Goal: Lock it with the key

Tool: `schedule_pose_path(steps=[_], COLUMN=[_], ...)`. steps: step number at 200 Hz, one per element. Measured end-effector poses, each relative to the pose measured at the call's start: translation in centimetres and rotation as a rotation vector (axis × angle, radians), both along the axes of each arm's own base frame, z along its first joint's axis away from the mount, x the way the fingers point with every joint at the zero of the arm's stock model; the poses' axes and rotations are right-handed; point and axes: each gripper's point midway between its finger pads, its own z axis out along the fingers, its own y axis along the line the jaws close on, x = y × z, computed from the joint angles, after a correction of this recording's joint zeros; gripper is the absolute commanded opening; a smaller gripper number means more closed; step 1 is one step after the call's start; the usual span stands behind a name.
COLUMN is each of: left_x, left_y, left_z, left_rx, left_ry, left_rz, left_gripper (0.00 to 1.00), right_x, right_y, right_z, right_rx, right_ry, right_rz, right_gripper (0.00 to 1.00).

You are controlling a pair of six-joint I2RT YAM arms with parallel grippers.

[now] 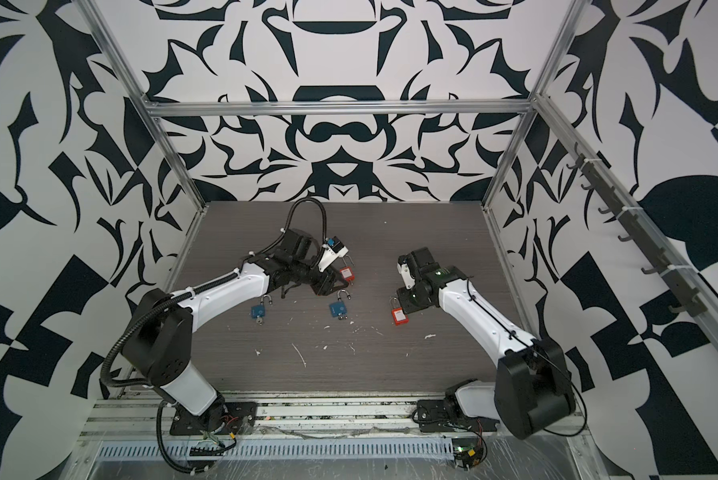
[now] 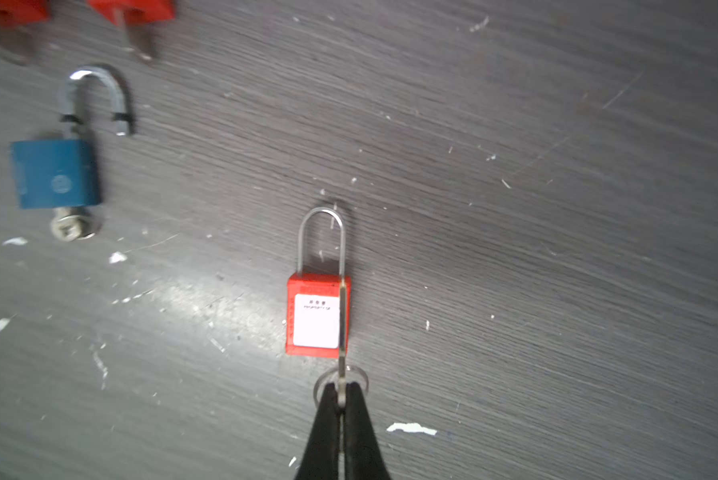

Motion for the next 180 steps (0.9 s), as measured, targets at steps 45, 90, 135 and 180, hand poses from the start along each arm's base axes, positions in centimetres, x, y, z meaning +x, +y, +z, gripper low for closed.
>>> schedule_pose_path(steps=[45, 90, 135, 180], left_x=[-1.1, -0.9, -0.8, -0.7], left_y=[1.0, 0.7, 0.5, 0.4], left_z=[-0.1, 0.6, 0.9, 1.1], left_rx=[-0.014, -0.041, -0.057, -0.064], left_ry=[-0.006, -0.021, -0.022, -0.026], left_rz=[0.028, 0.029, 0.026, 0.026], left_gripper=[0.5, 0.5, 0.5, 0.5], right_x=[-0.2, -0.8, -1.0, -0.6], right_y=[-0.8, -0.6, -0.5, 0.2], right_z=[-2.5, -4.1, -5.6, -5.6], right_rx=[-0.085, -0.138, -0.143, -0.101], right_ry=[0.106, 0.144, 0.18, 0.164], right_rz=[-0.102, -0.139, -0.166, -0.173], right_gripper=[0.0, 0.0, 0.0, 0.0])
